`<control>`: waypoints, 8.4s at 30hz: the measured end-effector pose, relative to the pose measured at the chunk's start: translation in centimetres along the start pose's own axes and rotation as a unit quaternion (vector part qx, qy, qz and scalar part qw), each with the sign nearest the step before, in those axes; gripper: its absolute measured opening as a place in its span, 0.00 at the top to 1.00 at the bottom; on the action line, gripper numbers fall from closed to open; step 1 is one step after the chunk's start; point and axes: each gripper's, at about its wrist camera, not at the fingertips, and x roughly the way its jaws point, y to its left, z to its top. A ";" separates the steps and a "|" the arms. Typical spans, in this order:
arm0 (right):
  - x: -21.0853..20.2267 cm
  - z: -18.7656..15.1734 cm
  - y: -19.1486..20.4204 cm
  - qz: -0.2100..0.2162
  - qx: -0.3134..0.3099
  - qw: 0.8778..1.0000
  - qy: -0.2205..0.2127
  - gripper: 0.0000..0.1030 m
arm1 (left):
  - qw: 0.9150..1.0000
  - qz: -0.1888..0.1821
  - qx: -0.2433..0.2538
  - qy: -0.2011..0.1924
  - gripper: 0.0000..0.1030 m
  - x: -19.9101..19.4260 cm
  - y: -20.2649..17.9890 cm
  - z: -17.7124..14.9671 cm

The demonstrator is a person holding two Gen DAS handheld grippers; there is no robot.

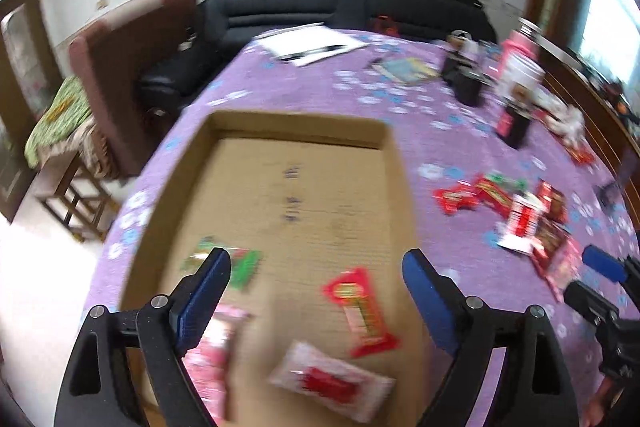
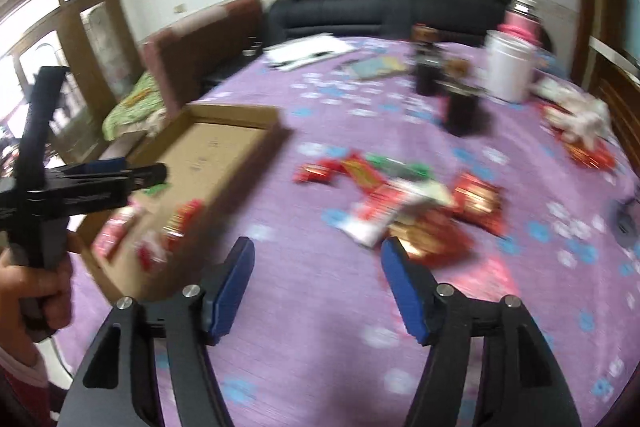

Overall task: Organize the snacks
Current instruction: 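Move both grippers back to the snack pile, then grasp the small red candy with the left gripper while the right grasps a pink candy, then carry both candies over the cardboard tray and open both grippers, then move both grippers back to the snack pile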

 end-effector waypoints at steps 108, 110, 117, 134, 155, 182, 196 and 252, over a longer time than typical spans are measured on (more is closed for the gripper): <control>1.0 -2.9 -12.3 -0.106 0.066 0.992 0.027 0.77 | 0.957 -0.151 0.215 0.121 0.81 8.9 -15.3 2.5; 0.6 -2.8 -12.1 -0.103 0.067 0.992 0.024 0.77 | 0.958 -0.154 0.210 0.117 0.81 8.5 -15.1 2.5; -0.5 -2.3 -10.6 -0.084 0.061 0.995 0.011 0.77 | 0.966 -0.156 0.183 0.094 0.81 6.5 -13.7 2.5; 1.6 2.6 1.1 0.033 -0.015 0.999 0.000 0.77 | 0.993 -0.093 0.060 0.033 0.81 2.1 -1.1 3.1; 11.6 7.5 13.0 0.118 -0.053 0.991 0.042 0.77 | 0.999 -0.020 -0.019 0.047 0.80 5.6 7.8 3.5; 11.9 7.3 12.5 0.102 -0.057 0.992 0.048 0.58 | 0.997 0.021 -0.041 0.059 0.32 6.4 8.5 4.0; 3.9 3.9 1.9 0.040 0.008 0.999 0.007 0.58 | 1.000 -0.023 0.012 0.010 0.32 1.5 1.0 5.2; 6.7 3.2 -14.9 -0.011 0.053 0.998 0.032 0.56 | 0.997 0.002 0.006 0.071 0.18 12.4 -16.2 4.1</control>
